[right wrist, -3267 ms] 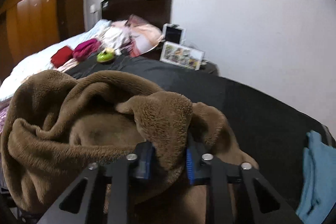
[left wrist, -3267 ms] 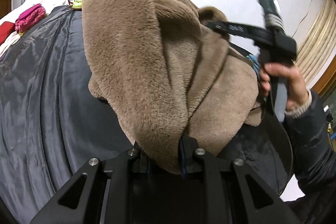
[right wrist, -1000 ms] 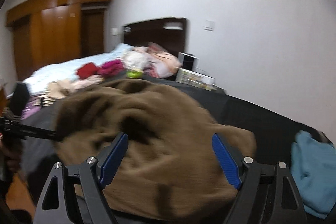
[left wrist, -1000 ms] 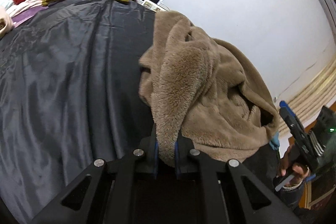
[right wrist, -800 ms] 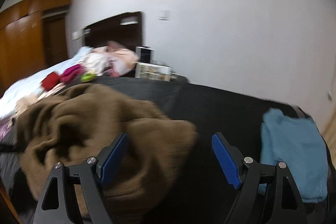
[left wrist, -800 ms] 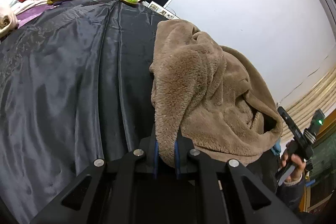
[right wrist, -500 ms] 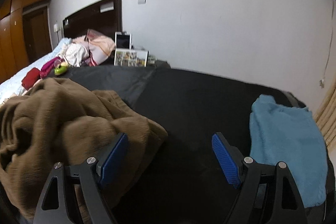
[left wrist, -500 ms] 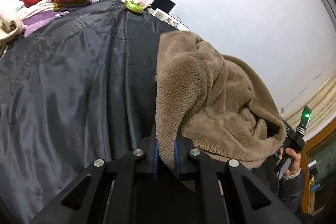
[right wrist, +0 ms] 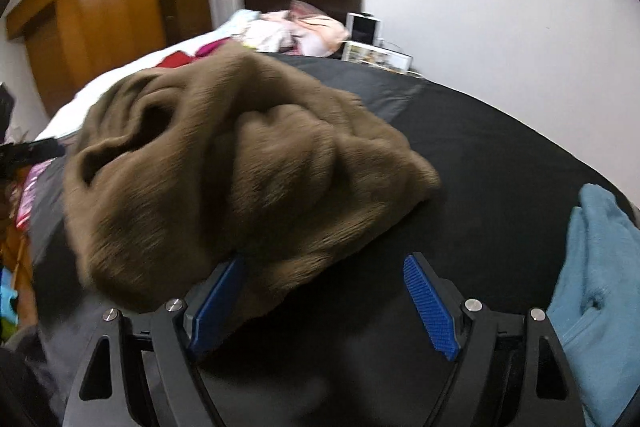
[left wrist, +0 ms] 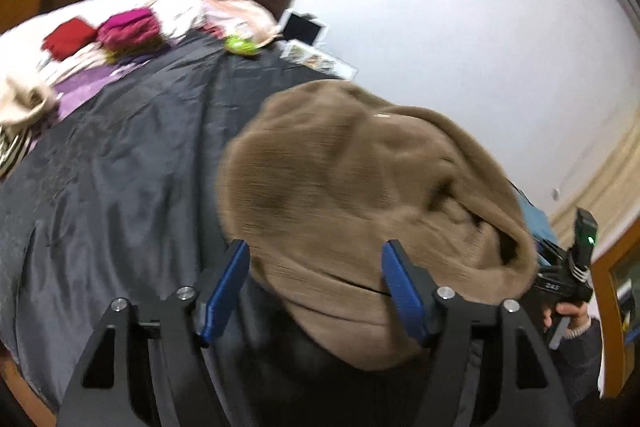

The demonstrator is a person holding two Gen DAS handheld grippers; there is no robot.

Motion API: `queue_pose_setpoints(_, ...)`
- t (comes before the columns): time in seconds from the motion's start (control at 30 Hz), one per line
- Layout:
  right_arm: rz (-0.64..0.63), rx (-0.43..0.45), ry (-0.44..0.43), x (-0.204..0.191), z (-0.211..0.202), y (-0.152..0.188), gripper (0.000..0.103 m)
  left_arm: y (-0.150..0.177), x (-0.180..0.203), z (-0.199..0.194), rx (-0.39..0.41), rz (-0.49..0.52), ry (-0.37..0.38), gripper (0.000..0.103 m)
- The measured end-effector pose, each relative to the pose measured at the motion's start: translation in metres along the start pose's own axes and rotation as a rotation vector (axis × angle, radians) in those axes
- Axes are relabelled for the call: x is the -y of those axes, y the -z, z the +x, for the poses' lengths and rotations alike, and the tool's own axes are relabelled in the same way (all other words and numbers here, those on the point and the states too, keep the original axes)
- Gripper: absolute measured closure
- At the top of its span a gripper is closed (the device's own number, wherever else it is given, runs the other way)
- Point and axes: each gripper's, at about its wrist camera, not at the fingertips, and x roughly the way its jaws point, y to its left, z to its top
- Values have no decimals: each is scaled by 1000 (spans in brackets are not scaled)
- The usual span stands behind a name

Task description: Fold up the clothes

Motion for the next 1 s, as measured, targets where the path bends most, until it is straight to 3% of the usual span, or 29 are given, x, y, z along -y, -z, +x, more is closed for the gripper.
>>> queue_pose_setpoints(0.13, 6, 78, 27, -3, -18, 4, 19, 17, 53, 0, -39, 109, 145, 24)
queue_pose_setpoints(0.2, 63, 134, 41, 6, -30, 6, 19, 30, 84, 8, -88, 168, 228, 23)
queue_pose_setpoints(0.3, 151, 221, 129, 24, -51, 12, 19, 46, 126, 29, -188, 218, 349, 23)
queue_pose_setpoints(0.4, 231, 287, 229, 41, -67, 20, 19, 58, 162, 60, -299, 182, 456, 23)
queue_pose_setpoints(0.5, 291, 330, 263, 57, -77, 29, 19, 64, 185, 92, -394, 74, 521, 23)
queue_pose_setpoints(0.67, 363, 395, 304, 72, -90, 42, 19, 59, 206, 140, -395, -146, 478, 23)
queue_pose_setpoints(0.8, 371, 426, 292, 73, -95, 45, 19, 49, 209, 154, -292, -296, 415, 22)
queue_pose_setpoints(1.0, 374, 449, 242, 74, -100, 52, 19, 44, 201, 166, -208, -473, 271, 21)
